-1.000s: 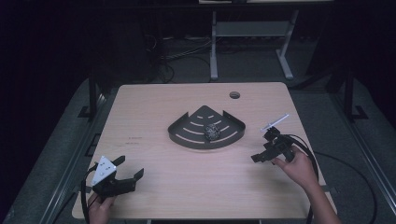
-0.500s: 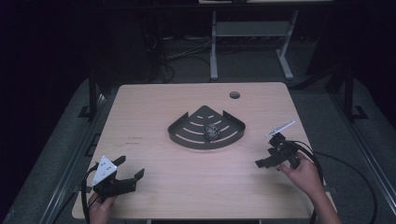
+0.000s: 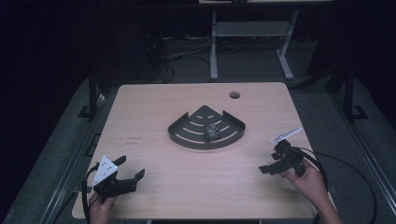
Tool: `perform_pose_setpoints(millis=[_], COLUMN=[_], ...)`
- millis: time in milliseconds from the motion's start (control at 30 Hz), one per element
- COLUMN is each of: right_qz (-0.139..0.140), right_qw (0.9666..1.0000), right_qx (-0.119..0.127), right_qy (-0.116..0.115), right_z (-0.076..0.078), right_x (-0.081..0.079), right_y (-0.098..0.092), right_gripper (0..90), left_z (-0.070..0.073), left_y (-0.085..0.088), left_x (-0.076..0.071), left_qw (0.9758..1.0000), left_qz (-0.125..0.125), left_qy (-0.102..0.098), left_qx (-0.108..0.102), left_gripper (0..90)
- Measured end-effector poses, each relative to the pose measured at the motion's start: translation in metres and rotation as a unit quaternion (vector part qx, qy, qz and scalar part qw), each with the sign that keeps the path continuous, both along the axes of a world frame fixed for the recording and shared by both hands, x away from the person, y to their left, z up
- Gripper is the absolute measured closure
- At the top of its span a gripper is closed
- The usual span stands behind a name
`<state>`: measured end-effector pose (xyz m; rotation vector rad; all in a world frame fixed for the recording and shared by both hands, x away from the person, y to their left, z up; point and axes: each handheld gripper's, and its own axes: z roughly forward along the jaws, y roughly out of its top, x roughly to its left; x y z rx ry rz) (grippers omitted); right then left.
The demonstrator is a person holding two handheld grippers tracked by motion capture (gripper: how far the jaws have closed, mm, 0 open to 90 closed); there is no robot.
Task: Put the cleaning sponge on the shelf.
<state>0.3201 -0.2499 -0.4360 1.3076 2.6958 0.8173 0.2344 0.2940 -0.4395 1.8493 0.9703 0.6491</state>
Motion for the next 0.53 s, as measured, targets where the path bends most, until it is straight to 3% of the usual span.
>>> perform_pose_setpoints(millis=[533], right_qz=[0.000], right_qw=[0.9998], right_qx=[0.015], right_qy=[-0.010], right_z=[-0.007], right_x=[-0.022], right_y=[-0.006], right_gripper=[15.8], left_z=[-0.001], left_y=[-0.002], left_x=[0.001], left_qw=[1.0000], left_qz=[-0.003], left_qy=[0.001], left_qx=[0.006], left_gripper=[13.3])
